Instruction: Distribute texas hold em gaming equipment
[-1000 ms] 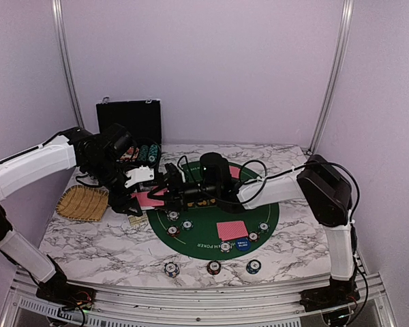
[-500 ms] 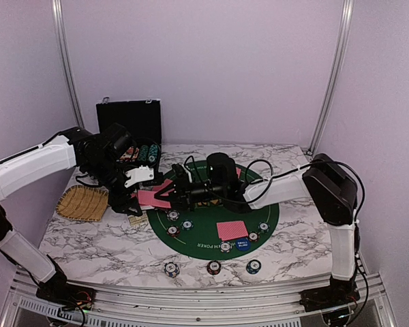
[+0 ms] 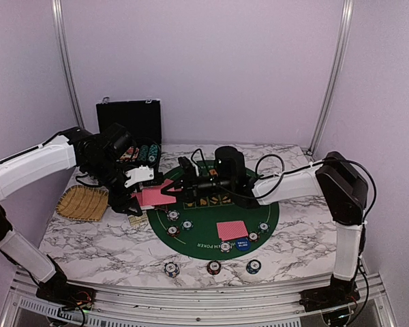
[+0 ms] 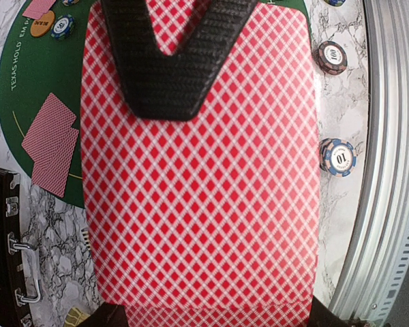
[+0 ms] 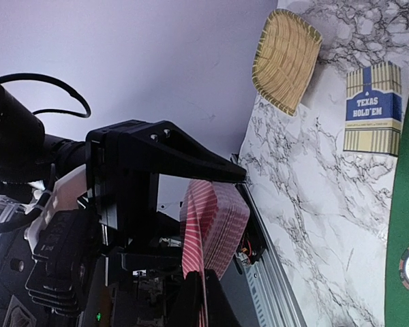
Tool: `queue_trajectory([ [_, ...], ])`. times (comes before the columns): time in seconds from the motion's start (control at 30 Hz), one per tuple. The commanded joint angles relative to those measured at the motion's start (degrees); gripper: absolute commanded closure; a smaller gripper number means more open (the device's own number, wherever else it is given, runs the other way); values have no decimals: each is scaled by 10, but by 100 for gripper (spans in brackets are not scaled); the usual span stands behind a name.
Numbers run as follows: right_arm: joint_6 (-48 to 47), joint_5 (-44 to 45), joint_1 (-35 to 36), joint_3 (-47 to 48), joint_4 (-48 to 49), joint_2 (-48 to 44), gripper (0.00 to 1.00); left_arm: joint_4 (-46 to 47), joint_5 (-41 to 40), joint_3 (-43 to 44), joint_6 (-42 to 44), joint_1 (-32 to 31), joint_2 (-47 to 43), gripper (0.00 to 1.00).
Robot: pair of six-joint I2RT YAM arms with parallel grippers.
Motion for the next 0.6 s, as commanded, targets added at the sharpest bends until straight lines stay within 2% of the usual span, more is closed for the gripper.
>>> queue_trajectory([
  [0.0,-15,-11,-10,-4,-25,-30,99,-4,3,4,7,2,-6,87],
  [0.57,-64,-32,-40,-32,-87,-82,100,-4,-4,3,7,2,-6,87],
])
